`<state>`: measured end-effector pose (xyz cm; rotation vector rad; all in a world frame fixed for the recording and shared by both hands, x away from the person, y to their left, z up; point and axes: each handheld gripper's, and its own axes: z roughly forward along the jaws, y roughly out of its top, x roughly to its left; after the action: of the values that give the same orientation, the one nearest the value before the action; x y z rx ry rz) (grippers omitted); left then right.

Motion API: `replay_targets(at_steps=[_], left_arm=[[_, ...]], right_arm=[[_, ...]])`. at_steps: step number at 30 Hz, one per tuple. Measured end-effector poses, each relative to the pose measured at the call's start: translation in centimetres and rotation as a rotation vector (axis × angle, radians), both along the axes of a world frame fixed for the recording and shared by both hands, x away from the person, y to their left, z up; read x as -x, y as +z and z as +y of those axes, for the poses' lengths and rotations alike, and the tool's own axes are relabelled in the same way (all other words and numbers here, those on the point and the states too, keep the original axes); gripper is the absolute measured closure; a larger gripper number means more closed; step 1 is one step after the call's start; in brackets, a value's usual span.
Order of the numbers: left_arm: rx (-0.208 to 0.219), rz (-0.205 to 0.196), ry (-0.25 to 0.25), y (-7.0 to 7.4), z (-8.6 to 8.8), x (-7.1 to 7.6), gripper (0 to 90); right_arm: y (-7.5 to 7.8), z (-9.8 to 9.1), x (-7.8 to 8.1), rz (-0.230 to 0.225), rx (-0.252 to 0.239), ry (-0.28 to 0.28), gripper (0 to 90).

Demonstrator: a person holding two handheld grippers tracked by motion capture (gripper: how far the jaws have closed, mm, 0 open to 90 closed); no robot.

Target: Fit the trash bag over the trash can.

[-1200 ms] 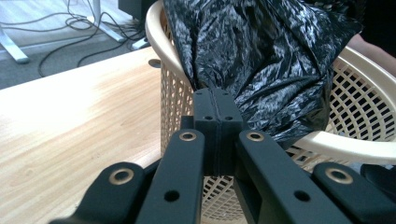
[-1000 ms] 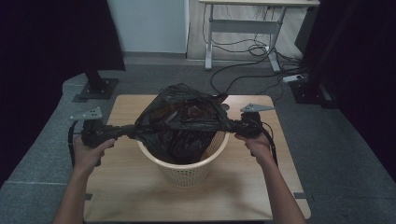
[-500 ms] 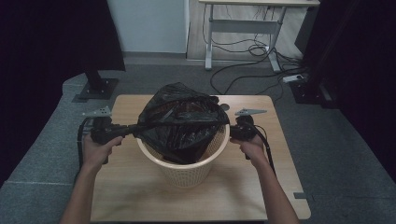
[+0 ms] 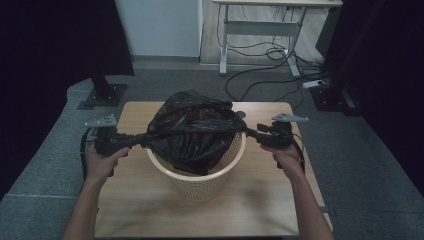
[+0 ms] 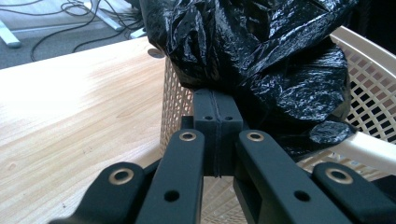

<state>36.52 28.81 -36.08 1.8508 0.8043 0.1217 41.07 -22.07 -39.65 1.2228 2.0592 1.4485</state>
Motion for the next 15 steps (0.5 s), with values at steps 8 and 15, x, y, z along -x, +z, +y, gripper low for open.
replay_targets(at_steps=[8,15], left_arm=[[-0.034,-0.014,0.003,0.6,0.1,0.6,89.5],[-0.011,-0.019,0.006,0.9,0.8,1.0,89.5]], right_arm=[[3.9,-1.9,2.1,-0.066,-0.048,0.026,41.6],[7.1,0.8,3.5,-0.091,-0.043,0.120,37.9]])
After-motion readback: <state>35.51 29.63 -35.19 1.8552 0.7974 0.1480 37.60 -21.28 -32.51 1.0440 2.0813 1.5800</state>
